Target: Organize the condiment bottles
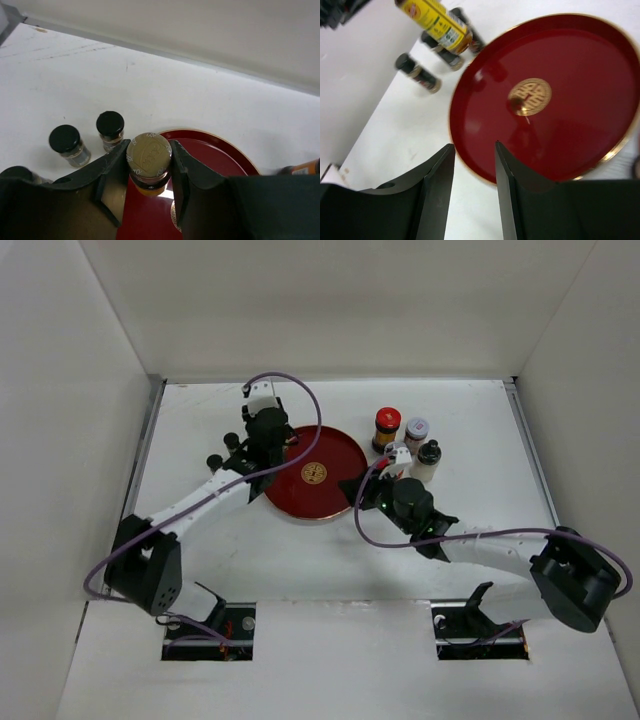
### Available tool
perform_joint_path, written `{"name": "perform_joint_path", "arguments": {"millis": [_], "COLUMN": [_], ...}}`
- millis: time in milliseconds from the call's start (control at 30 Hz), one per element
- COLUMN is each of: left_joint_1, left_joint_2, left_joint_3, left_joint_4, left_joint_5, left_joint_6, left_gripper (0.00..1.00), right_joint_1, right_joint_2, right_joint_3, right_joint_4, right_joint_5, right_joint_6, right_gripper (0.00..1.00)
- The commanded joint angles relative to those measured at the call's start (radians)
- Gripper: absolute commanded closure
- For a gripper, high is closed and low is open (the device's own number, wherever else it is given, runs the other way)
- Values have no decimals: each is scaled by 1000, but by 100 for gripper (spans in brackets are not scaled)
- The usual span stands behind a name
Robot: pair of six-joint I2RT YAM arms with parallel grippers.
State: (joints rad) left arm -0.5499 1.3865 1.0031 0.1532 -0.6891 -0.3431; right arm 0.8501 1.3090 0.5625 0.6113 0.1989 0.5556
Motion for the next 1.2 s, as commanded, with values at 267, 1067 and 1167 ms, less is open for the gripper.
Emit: {"name": "perform_joint_path", "arguments": {"millis": [267, 1067, 1167], "left_joint_1": [28, 21, 26], "left_joint_2": [282, 310, 243], "left_joint_3": [209, 190, 157], "left_joint_4": [200, 216, 213], "left_joint_5": [100, 109, 102], "left_joint_6": [18, 46, 33], "left_gripper": [82, 25, 24], "right_joint_1": [-50, -50, -50], "right_joint_2": [-19, -30, -31], "right_joint_3": [-18, -23, -22], "right_joint_4": [39, 44, 47], "right_joint_5": [4, 0, 2], "right_joint_6": [66, 58, 52], "right_gripper": [55, 54, 54]}}
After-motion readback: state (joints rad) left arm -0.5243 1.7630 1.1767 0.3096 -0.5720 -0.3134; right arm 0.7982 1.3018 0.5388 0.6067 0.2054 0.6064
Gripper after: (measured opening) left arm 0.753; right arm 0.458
